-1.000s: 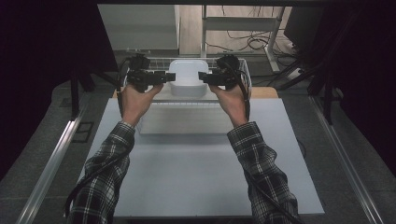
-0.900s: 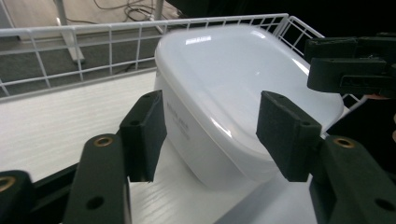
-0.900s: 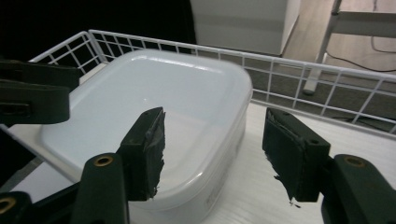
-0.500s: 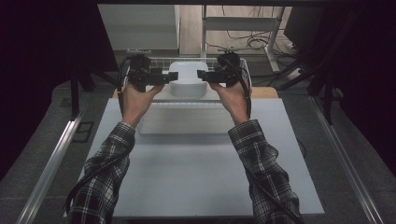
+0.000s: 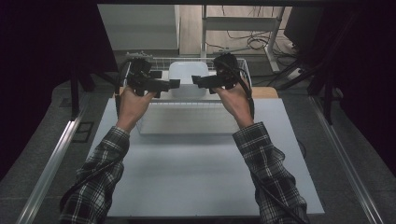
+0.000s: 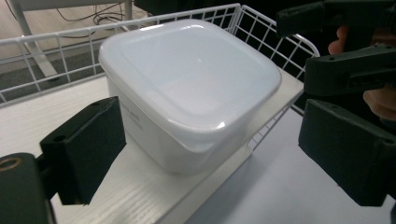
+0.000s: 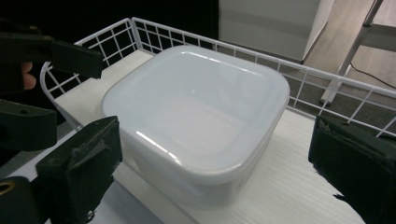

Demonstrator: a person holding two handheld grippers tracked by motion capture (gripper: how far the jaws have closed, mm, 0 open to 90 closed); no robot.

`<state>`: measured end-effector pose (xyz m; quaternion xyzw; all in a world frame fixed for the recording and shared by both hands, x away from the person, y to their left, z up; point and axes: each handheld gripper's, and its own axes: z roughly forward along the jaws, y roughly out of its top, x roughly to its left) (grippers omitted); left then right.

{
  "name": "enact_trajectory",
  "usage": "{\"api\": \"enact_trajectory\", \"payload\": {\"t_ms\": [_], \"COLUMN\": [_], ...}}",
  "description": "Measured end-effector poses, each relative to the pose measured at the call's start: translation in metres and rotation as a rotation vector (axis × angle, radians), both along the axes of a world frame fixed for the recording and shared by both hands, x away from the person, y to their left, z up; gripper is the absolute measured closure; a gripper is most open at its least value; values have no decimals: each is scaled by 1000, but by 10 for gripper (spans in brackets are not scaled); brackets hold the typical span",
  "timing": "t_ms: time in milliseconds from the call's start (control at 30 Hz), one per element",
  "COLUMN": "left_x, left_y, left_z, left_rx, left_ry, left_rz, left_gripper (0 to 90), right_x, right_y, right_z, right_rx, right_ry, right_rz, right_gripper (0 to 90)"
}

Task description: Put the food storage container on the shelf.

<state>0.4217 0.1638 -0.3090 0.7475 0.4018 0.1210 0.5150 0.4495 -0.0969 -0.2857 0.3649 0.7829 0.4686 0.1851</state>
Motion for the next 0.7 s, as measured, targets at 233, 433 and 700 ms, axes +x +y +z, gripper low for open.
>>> {"api": "enact_trajectory", "payload": {"t_ms": [233, 433, 700], "left_x": [-16, -32, -63], "left_y": [2, 6, 5], "left_z": [-9, -19, -44], "left_rx": [25, 4, 33], "left_ry": [-38, -73, -113], "left_rz": [-45, -72, -87], "left_gripper": [41, 29, 24], "right_x": [-15, -31, -57], "right_y": [-8, -20, -31], "right_z": [-9, -23, -43], "right_rx": [-15, -23, -38], "right_ry": [-21, -36, -67], "right_rz": [44, 77, 107], "right_gripper": [6, 4, 0]}}
